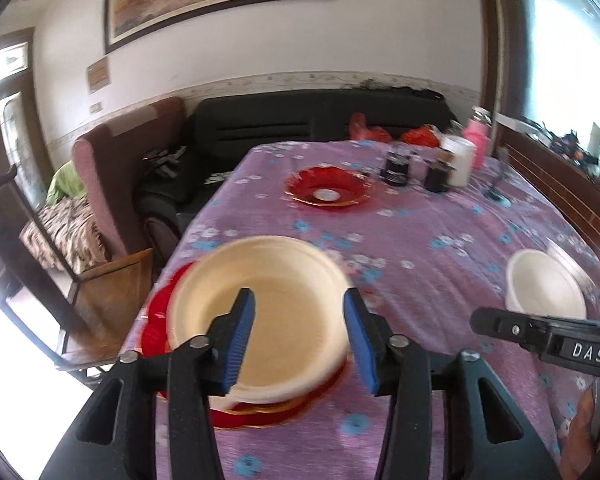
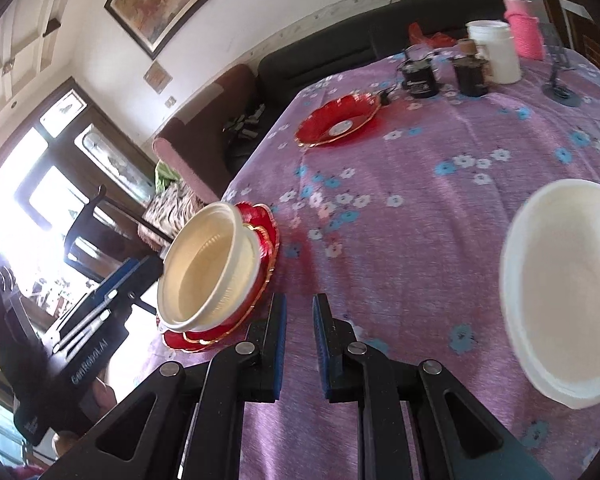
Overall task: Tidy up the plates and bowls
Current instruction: 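Lower the beige bowl onto the white plate and open both grippers, then grasp the rim of the large white foam bowl with the right gripper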
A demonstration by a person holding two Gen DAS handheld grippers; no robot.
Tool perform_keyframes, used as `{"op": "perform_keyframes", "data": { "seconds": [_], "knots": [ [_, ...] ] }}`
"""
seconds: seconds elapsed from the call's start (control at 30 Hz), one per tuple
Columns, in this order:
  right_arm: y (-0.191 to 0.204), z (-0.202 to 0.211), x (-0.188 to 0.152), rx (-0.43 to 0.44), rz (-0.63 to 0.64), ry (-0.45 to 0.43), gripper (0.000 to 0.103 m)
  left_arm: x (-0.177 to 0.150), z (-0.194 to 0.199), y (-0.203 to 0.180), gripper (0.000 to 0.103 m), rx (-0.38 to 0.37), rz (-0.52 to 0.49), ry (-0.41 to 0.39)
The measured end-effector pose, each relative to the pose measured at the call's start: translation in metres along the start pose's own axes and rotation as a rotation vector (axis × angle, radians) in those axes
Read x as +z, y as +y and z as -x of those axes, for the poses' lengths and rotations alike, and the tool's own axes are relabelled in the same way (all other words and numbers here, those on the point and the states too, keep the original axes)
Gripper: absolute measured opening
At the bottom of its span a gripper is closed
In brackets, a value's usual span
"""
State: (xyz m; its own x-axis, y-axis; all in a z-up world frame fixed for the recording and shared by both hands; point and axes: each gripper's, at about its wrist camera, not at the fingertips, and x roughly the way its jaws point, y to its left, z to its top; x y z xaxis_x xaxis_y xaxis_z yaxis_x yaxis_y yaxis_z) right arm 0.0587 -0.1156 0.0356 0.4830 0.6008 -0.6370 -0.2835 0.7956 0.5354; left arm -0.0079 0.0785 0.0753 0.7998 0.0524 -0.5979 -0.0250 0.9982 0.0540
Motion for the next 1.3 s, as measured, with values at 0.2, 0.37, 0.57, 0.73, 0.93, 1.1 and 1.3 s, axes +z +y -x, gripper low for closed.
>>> {"op": "perform_keyframes", "data": {
  "seconds": [0.2, 0.37, 0.57, 0.73, 0.93, 1.1, 1.3],
  "knots": [
    [-0.032, 0.042, -0.024, -0.066, -0.01, -0.12, 0.025, -0.019, -0.018, -0.058, 0.047, -0.101, -0.09, 0.075],
    [-0.077, 0.088, -0.04, -0.138, -0.067, -0.246, 0.032, -0.035, -0.036, -0.104, 0.047, -0.202, -0.156, 0.131],
    [-0.138, 0.133, -0.051, -0.244, -0.193, -0.339, 0.034, -0.044, -0.063, -0.134, 0.047, -0.258, -0.199, 0.176],
    [-0.178, 0.143, -0.051, -0.247, -0.329, -0.333, 0.033, -0.049, -0.085, -0.136, 0.047, -0.287, -0.174, 0.241],
    [-0.187, 0.13, -0.039, -0.207, -0.356, -0.302, 0.033, -0.048, -0.09, -0.133, 0.047, -0.312, -0.14, 0.255],
    [-0.185, 0.113, -0.042, -0.208, -0.345, -0.257, 0.012, -0.047, -0.085, -0.131, 0.047, -0.306, -0.141, 0.242],
    [-0.182, 0.107, -0.043, -0.27, -0.26, -0.283, 0.012, -0.032, -0.068, -0.125, 0.048, -0.35, -0.114, 0.234]
  ]
}}
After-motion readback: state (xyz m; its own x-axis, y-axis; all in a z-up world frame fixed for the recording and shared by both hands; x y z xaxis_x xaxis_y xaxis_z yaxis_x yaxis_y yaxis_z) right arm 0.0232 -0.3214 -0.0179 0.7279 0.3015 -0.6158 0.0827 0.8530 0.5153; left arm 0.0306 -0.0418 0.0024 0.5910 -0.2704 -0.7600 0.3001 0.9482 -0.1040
